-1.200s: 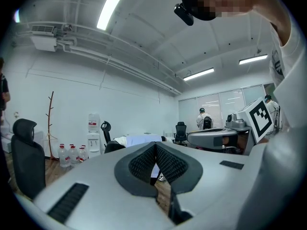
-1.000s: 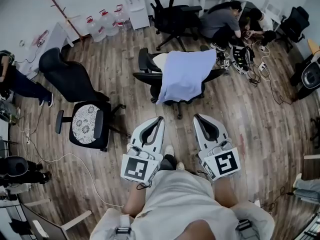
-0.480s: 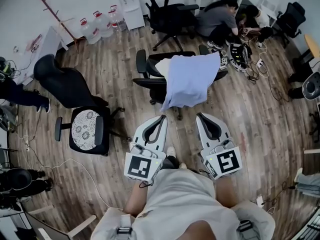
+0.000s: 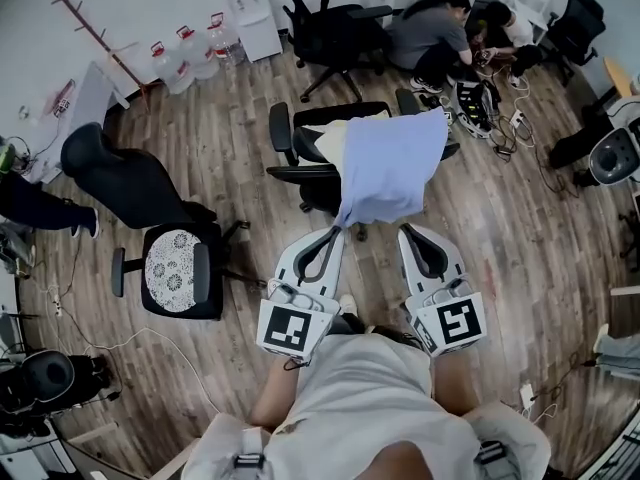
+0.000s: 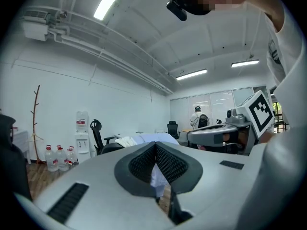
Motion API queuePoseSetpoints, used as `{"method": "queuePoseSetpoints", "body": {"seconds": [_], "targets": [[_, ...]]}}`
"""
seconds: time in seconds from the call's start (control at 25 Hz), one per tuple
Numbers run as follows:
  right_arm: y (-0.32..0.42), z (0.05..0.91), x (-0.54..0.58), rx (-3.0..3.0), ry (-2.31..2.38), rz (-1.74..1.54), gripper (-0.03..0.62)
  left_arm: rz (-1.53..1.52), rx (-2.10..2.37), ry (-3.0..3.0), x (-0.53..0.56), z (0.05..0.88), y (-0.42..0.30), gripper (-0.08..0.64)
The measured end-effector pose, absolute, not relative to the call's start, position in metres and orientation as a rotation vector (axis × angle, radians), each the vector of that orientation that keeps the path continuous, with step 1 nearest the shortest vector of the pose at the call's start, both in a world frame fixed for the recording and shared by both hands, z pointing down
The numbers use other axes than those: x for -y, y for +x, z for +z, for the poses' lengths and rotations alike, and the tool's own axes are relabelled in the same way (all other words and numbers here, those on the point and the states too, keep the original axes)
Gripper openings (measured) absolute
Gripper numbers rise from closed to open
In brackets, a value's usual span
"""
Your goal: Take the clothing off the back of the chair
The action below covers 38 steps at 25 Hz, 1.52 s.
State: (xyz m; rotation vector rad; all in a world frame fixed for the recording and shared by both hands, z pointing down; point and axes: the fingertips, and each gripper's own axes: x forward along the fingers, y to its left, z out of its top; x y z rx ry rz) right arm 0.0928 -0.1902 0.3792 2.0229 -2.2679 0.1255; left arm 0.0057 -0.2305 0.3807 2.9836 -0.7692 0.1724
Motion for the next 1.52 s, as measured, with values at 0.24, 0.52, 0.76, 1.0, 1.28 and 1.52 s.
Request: {"method": "queuePoseSetpoints", "body": {"seconds": [0.24, 0.52, 0.76, 1.0, 1.28, 1.52], "targets": [[0.1, 0.384, 0.201, 2.226, 2.054, 0.137, 0.021, 0.182, 0.74, 2.99, 0.245, 0.386, 0.01, 0.015], [0.11, 0.389, 0.202, 2.171, 2.091, 0.157, 0.021, 0.213, 0.719, 2.987, 0.252, 0.392, 0.014, 0.015], [0.123, 0.398, 0.199, 2.142, 2.107, 0.179, 0.021, 0.251, 0.717, 2.991, 0.252, 0.396, 0.02, 0.017], [0.128, 0.401, 0.203, 2.141, 2.094, 0.192, 0.021, 0.264, 0.713, 2.984, 0.254, 0.399, 0.025, 0.017], [0.13, 0.402, 0.204, 2.146, 2.075, 0.184, 0.021, 0.266, 0.715, 2.983, 0.257, 0.399, 0.028, 0.017], [0.137, 0.405, 0.204, 2.136, 2.073, 0.197, 0.023, 0.286, 0.729, 2.975, 0.259, 0.402, 0.033, 0.035]]}}
